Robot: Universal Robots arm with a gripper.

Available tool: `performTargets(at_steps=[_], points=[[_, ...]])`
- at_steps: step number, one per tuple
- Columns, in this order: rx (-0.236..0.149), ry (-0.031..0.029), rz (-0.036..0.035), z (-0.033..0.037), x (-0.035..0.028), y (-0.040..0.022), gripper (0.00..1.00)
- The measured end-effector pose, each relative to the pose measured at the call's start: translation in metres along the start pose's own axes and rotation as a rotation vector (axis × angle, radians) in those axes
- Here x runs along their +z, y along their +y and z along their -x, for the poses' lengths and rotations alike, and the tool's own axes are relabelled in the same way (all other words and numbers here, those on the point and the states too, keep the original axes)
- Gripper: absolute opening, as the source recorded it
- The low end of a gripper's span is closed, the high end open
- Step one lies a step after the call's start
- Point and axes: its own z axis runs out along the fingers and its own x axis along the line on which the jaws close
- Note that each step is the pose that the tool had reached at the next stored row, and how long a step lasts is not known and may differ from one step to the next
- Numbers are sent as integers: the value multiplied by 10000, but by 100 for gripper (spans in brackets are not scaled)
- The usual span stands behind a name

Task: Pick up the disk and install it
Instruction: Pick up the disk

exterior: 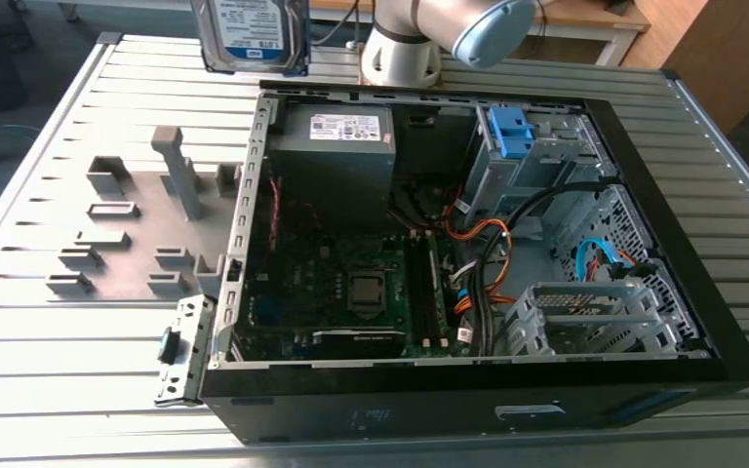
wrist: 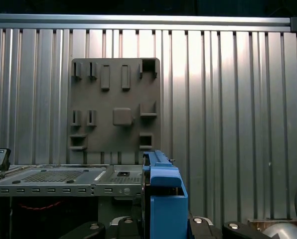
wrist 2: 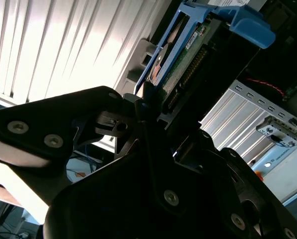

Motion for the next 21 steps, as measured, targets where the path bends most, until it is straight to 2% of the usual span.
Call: performTargets(at_steps=[21], points=[[0, 0, 1, 5, -11, -261, 36]])
